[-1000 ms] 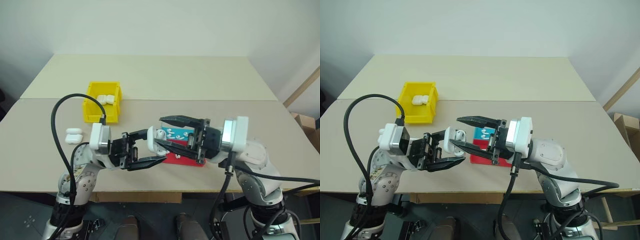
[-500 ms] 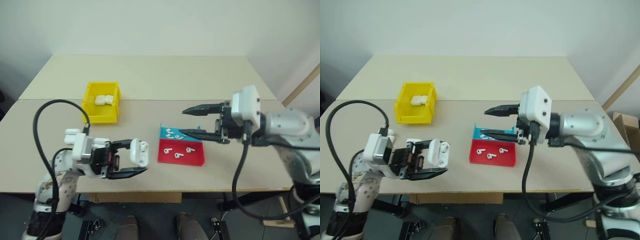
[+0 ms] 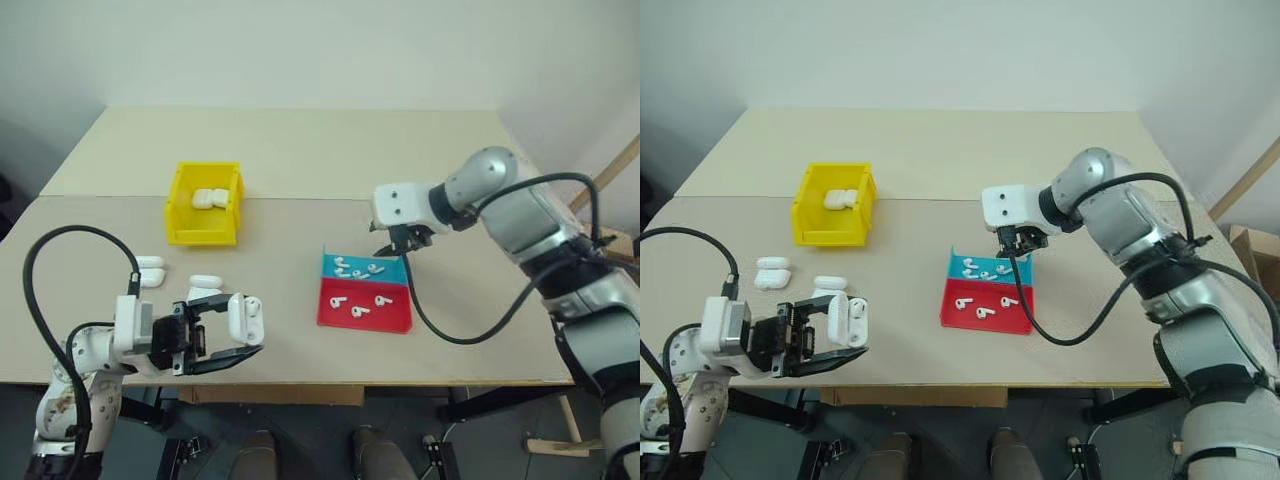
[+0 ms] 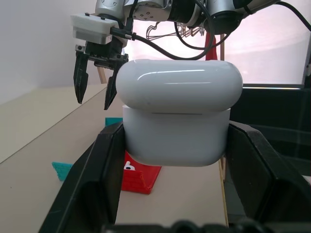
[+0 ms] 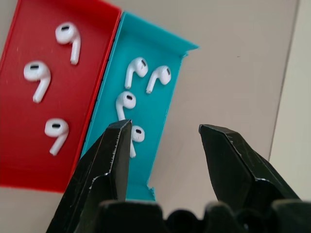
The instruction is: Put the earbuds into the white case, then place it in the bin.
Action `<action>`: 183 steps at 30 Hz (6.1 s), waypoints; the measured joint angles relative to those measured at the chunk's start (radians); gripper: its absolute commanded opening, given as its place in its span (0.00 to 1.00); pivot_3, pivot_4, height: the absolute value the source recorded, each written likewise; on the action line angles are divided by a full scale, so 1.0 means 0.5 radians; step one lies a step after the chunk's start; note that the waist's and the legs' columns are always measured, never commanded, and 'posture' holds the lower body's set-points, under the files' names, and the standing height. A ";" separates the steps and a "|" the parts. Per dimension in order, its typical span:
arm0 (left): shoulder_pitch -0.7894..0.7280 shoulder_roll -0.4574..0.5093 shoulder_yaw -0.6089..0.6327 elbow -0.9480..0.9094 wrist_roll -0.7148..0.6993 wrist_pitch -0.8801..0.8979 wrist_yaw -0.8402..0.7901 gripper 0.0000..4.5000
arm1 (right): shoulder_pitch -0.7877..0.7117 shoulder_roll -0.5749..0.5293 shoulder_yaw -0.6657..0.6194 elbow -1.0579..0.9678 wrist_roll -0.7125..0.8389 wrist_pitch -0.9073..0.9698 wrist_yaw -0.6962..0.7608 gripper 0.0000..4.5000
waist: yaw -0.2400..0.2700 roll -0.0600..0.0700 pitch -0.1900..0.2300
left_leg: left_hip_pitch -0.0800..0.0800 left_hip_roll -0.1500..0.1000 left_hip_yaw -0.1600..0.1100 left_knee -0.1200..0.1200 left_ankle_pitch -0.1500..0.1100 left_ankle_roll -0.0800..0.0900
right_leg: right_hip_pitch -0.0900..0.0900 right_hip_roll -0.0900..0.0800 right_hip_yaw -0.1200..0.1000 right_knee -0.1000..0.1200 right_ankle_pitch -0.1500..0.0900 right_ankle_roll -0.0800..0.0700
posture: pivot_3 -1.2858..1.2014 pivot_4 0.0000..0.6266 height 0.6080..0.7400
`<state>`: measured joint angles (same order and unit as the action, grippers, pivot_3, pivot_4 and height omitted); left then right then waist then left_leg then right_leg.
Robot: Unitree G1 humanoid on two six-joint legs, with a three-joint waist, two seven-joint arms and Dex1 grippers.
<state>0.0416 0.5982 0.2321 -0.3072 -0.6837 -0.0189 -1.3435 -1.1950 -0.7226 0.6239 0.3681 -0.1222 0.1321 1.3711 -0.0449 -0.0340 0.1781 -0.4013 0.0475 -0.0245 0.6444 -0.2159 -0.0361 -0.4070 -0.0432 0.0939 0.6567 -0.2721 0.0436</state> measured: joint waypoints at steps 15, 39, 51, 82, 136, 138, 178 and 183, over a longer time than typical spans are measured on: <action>0.057 -0.029 -0.053 -0.138 -0.001 0.000 0.127 0.62 | -0.325 0.562 0.157 1.042 -0.514 -0.419 0.163 0.60 | -0.011 0.003 0.002 | 0.004 0.000 0.000 0.000 0.000 0.000 | -0.001 0.000 0.000 0.009 0.002 -0.004 | 0.52 0.24 1.00; 0.031 -0.042 -0.118 -0.146 0.030 -0.003 0.209 0.62 | -0.332 0.701 0.139 1.453 -0.800 -0.844 -0.018 0.60 | -0.048 0.007 0.004 | 0.005 -0.001 0.000 0.000 0.000 0.000 | -0.001 0.001 0.000 0.012 0.002 -0.004 | 0.52 0.24 1.00; 0.027 -0.041 -0.118 -0.146 0.030 -0.005 0.214 0.62 | -0.348 0.721 0.123 1.508 -0.828 -0.949 -0.085 0.60 | -0.050 0.007 0.004 | 0.006 0.000 0.000 0.000 0.000 0.000 | -0.001 0.001 0.000 0.013 0.002 -0.004 | 0.52 0.24 1.00; 0.025 -0.037 -0.122 -0.146 0.047 -0.032 0.213 0.62 | -0.384 0.754 0.112 1.561 -0.850 -1.166 -0.152 0.32 | -0.051 0.008 0.005 | 0.005 0.000 -0.001 0.000 0.000 0.000 | -0.001 0.001 0.000 0.013 0.002 -0.004 | 0.52 0.24 1.00; -0.345 -0.138 -0.250 -0.132 -0.082 0.127 0.285 0.62 | 0.609 0.341 -1.357 -0.766 0.662 0.452 -0.149 0.14 | 0.009 0.011 0.007 | 0.004 -0.001 -0.005 0.002 0.000 0.000 | 0.004 0.000 -0.003 0.011 0.002 -0.003 | 0.52 0.24 1.00; -0.425 -0.173 -0.288 -0.127 -0.107 0.175 0.306 0.62 | 0.901 0.398 -1.575 -1.213 0.956 0.677 -0.341 0.14 | 0.012 0.011 0.007 | 0.003 -0.002 -0.005 0.002 0.000 0.000 | 0.004 0.000 -0.003 0.011 0.002 -0.002 | 0.52 0.24 1.00; -0.849 -0.334 -0.487 -0.065 -0.132 0.567 0.445 0.62 | 1.502 0.318 -1.434 -2.091 2.537 1.186 -1.394 0.14 | 0.001 0.010 0.007 | 0.002 -0.003 -0.005 0.002 0.000 0.000 | 0.006 0.002 -0.001 0.005 0.001 0.001 | 0.52 0.24 1.00; -0.847 -0.334 -0.487 -0.077 -0.132 0.564 0.445 0.62 | 1.502 0.326 -1.409 -2.088 2.476 1.169 -1.386 0.14 | 0.002 0.010 0.007 | 0.002 -0.003 -0.005 0.002 0.000 0.000 | 0.006 0.002 -0.001 0.005 0.001 0.002 | 0.52 0.24 1.00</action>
<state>-0.3816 0.4310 -0.0114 -0.3454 -0.7497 0.2631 -1.1210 -0.4439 -0.5596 -0.0805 -0.6761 1.1160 0.7163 0.6782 -0.0437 -0.0292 0.1816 -0.4003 0.0461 -0.0272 0.6456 -0.2157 -0.0360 -0.4041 -0.0420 0.0934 0.6592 -0.2718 0.0444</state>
